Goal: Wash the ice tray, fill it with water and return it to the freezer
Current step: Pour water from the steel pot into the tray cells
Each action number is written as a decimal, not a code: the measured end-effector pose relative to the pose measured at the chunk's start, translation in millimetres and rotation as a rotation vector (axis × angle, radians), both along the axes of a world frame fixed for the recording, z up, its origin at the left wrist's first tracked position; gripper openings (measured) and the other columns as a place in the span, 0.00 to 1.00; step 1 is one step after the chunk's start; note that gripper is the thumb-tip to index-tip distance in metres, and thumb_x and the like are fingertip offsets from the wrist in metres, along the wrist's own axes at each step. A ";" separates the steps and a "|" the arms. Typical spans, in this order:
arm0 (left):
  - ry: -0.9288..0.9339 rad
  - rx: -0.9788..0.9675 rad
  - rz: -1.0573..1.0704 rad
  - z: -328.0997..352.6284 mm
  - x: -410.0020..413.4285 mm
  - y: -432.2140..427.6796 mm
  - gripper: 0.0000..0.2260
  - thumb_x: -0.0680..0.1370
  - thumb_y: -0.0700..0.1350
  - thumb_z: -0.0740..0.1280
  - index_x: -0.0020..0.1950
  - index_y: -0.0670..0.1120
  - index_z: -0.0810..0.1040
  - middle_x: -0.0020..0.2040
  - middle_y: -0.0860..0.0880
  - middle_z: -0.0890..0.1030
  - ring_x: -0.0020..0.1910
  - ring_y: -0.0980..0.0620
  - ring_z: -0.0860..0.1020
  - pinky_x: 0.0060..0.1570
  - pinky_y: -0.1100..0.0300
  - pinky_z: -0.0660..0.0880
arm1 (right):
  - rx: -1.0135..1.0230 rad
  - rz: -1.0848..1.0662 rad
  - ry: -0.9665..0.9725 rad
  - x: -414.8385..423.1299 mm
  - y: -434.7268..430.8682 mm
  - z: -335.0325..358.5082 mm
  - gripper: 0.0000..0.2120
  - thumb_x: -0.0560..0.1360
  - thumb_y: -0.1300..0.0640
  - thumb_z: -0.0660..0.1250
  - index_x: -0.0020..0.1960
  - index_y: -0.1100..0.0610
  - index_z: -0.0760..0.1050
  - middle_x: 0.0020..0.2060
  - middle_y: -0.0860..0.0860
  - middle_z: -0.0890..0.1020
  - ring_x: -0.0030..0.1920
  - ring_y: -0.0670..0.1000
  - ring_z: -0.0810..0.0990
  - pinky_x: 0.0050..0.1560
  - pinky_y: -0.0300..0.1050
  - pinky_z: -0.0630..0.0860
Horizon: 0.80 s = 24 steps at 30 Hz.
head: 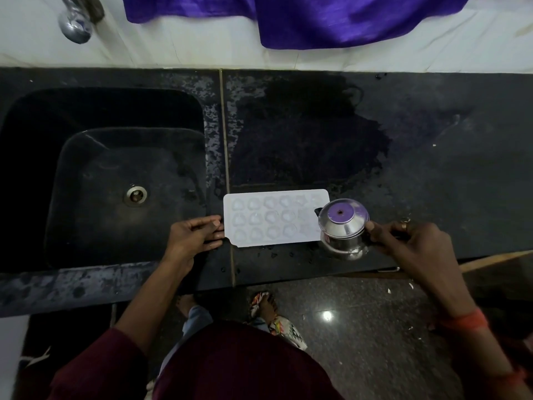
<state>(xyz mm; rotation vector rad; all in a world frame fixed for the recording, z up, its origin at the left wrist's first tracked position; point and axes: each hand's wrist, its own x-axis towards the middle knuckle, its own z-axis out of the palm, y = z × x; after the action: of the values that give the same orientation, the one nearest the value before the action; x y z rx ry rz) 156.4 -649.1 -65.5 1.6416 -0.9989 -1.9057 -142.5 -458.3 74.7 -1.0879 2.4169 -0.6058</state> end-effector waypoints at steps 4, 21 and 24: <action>-0.010 -0.003 -0.001 -2.0 -0.2 -1.9 0.08 0.79 0.37 0.68 0.57 0.38 0.81 0.48 0.41 0.85 0.35 0.56 0.85 0.38 0.63 0.82 | 0.013 -0.002 0.001 -1.0 -2.0 0.7 0.13 0.74 0.42 0.69 0.38 0.49 0.85 0.26 0.29 0.78 0.33 0.25 0.75 0.37 0.23 0.68; -0.020 0.014 0.001 -0.7 -1.9 -5.4 0.07 0.79 0.37 0.69 0.56 0.39 0.82 0.46 0.42 0.85 0.35 0.55 0.85 0.38 0.62 0.83 | -0.025 -0.022 0.015 -3.6 -18.6 0.0 0.14 0.74 0.41 0.69 0.39 0.49 0.85 0.27 0.35 0.81 0.35 0.34 0.80 0.39 0.32 0.70; -0.016 0.020 0.005 -0.7 -1.2 -6.4 0.07 0.79 0.37 0.69 0.56 0.39 0.82 0.45 0.42 0.85 0.34 0.56 0.85 0.38 0.63 0.82 | -0.023 -0.020 0.019 -4.1 -22.6 -0.7 0.13 0.74 0.42 0.69 0.40 0.49 0.85 0.29 0.38 0.81 0.37 0.35 0.79 0.38 0.29 0.69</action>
<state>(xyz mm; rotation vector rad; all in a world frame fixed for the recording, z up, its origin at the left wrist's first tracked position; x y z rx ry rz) 155.1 -655.5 -66.2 1.6717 -0.9848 -1.9082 -146.6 -480.8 74.0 -1.0841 2.4456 -0.6343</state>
